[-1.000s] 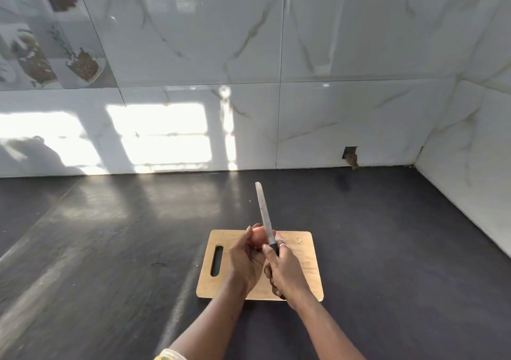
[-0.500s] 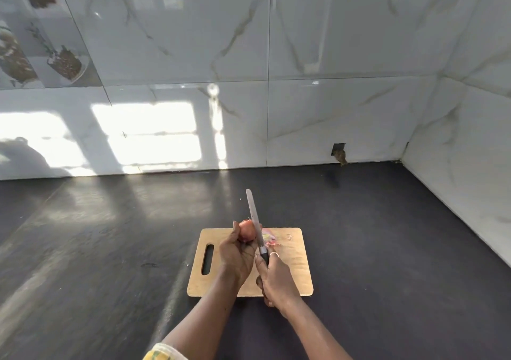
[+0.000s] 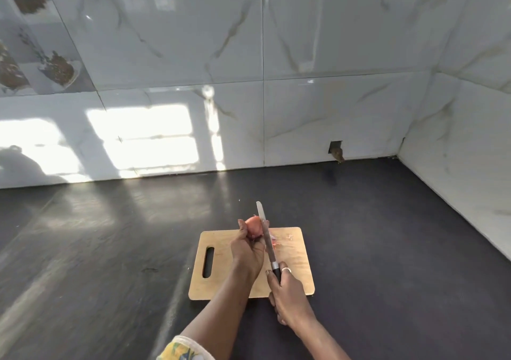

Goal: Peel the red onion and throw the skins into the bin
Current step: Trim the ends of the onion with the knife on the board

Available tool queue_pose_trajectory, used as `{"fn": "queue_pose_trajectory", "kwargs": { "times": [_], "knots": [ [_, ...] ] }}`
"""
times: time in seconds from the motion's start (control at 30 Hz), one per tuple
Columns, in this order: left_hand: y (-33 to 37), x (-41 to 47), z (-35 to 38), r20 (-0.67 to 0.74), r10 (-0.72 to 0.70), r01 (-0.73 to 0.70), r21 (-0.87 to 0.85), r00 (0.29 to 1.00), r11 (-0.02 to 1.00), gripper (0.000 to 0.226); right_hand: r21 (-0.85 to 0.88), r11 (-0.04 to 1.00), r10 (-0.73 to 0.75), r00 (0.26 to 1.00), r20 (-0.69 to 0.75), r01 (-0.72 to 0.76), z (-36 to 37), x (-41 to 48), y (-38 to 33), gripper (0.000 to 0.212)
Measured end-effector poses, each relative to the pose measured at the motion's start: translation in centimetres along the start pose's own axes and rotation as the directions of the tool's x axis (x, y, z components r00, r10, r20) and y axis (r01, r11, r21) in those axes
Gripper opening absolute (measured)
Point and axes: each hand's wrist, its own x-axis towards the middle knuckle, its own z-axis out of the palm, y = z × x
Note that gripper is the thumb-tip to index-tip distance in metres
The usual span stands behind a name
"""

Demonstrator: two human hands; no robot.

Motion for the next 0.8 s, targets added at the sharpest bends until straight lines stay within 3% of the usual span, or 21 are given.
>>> {"fn": "queue_pose_trajectory", "kwargs": {
  "times": [0.23, 0.33, 0.47, 0.67, 0.8],
  "knots": [
    [0.5, 0.6, 0.4, 0.028, 0.024, -0.024, 0.006, 0.999, 1.000, 0.034, -0.053, 0.998, 0.020, 1.000, 0.003, -0.020, -0.8, -1.1, 1.0, 0.009],
    [1.0, 1.7, -0.2, 0.013, 0.061, -0.061, 0.013, 0.998, 0.998, 0.038, -0.052, 0.998, 0.034, 0.989, -0.143, -0.042, -1.0, -1.0, 1.2, 0.012],
    [1.6, 2.8, -1.6, 0.057, 0.140, -0.148, 0.196, 0.989, 0.969, 0.043, -0.122, 0.990, 0.025, 0.945, -0.325, -0.068, -1.9, 0.1, 0.6, 0.022],
    [2.5, 3.0, -3.3, 0.081, 0.352, -0.343, 0.506, 0.932, 0.791, 0.024, -0.320, 0.934, 0.024, 0.923, -0.383, -0.157, -1.2, 2.0, 0.0, 0.037],
    [2.5, 2.3, -3.6, 0.096, 0.547, -0.484, 0.609, 0.832, 0.629, 0.045, -0.515, 0.838, -0.046, 0.917, -0.397, -0.181, -0.3, 2.0, 0.2, 0.041]
  ]
}}
